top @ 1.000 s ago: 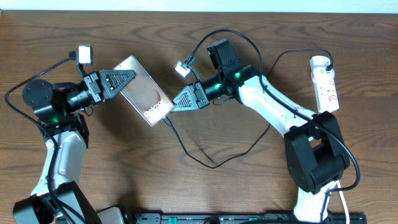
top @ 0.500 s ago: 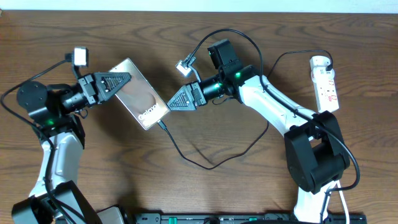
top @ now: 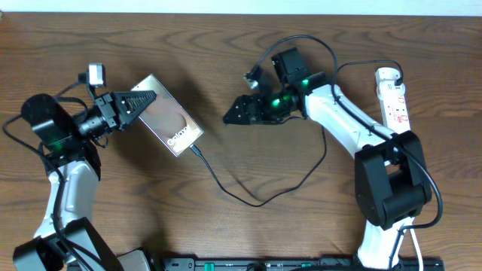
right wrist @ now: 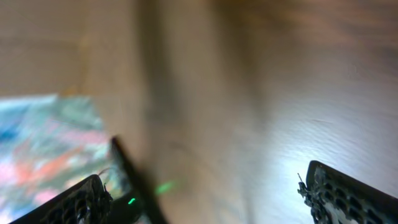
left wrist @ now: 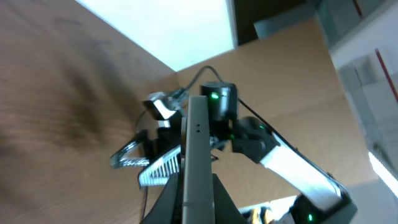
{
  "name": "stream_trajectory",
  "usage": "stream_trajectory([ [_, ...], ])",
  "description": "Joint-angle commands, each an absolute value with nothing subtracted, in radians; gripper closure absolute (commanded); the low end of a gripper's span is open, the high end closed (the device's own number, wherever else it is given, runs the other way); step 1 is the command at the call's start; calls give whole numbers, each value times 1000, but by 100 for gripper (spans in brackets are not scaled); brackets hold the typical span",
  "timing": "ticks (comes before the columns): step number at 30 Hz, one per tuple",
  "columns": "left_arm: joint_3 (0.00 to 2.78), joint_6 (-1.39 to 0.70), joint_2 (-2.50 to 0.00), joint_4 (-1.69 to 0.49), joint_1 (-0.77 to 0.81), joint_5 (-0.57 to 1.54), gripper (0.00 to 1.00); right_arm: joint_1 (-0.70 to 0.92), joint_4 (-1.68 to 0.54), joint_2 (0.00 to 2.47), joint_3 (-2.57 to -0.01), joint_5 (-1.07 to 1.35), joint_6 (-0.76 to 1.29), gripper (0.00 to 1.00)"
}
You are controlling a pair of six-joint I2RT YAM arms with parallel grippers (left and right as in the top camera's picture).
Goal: Plug charger to phone and switch on socket
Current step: 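Open the right gripper and pull it back from the plugged cable, then lower the phone flat onto the table with the left gripper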
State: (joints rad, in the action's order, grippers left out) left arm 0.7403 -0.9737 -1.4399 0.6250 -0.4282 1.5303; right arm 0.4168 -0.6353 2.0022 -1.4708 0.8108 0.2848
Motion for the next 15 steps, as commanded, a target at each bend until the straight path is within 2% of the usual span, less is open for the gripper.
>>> stream_trajectory([
  [1,740,-740,-1489,471,-432,1418,93,384,-669,2003,-1483,614,331,1],
  [7,741,-501,-1628,115,-431,1141,93,345,-720,2003,-1483,544,337,1],
  [15,741,-483,-1759,60,-430,1008,93,339,-727,2003,-1483,522,337,1],
])
